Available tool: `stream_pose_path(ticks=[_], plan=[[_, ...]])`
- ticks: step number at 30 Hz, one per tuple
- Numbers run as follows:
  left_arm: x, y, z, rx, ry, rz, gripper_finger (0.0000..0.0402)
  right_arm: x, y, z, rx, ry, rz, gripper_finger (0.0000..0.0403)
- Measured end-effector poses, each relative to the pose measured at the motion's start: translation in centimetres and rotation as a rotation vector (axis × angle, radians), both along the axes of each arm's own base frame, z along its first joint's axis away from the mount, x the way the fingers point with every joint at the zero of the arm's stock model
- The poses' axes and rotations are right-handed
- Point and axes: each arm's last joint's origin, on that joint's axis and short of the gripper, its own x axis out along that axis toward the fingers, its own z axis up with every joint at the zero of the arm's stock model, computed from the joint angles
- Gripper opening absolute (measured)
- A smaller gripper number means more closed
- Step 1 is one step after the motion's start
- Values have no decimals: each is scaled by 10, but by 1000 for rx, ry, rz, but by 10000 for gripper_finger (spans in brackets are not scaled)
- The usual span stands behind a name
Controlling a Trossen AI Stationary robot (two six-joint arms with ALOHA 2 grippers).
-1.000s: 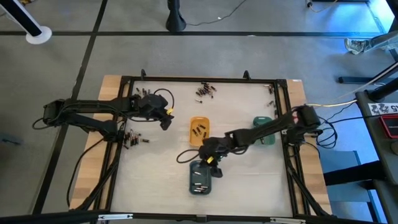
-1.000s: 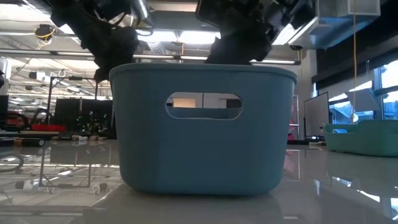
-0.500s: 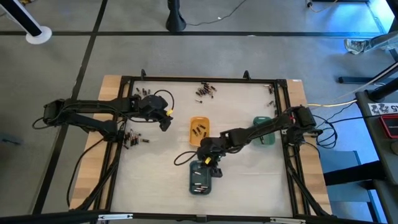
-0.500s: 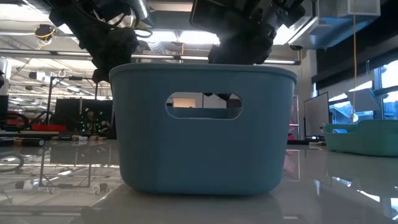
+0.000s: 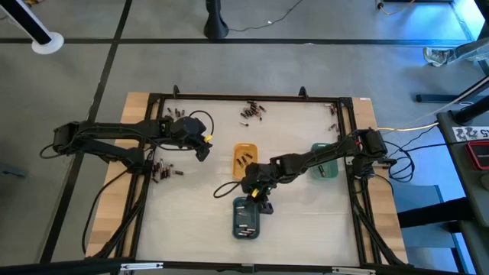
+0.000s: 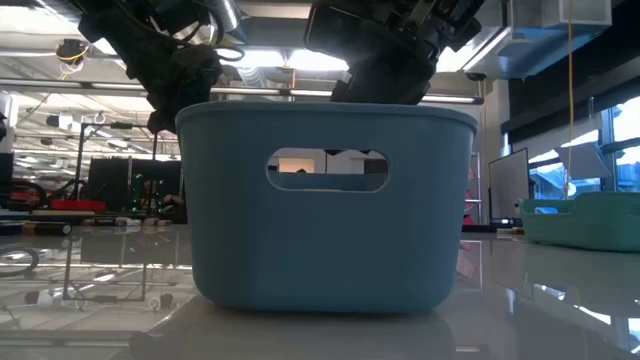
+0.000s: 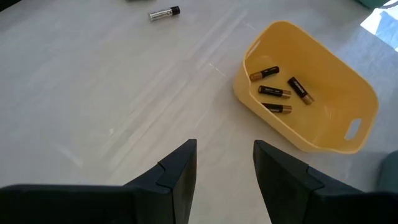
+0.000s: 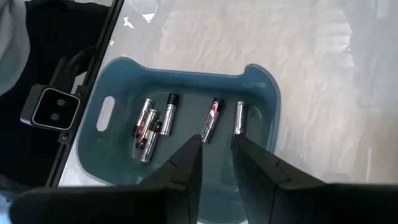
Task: Sort batteries
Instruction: Put the black battery into the green bin
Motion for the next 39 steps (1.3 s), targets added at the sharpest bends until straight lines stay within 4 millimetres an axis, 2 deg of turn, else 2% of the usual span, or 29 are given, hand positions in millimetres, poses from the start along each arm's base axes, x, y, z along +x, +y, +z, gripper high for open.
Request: stream_pose_path(ticks=[3,11,16,21,28,34,39], plan=[[-5,-2,-4,-58,56,11,147,-4,-11,10,-7,-1,-18,91],[-38,-14,-22,-323,398,200,147,-29,-45,41,-144,14,-39,92],[-40,-32,-23,-444,452,73,147,-43,-62,56,-205,15,-27,92],[-43,-46,-27,-408,559,-89,147,-54,-75,72,-235,-13,-35,92],[-34,-56,-44,-343,708,-262,147,-72,-77,91,-281,-20,-64,92],[-28,-62,-60,-299,838,-358,147,-90,-79,113,-320,-50,-158,92],[-27,-63,-63,-201,863,-374,147,-98,-79,123,-319,-85,-182,92]])
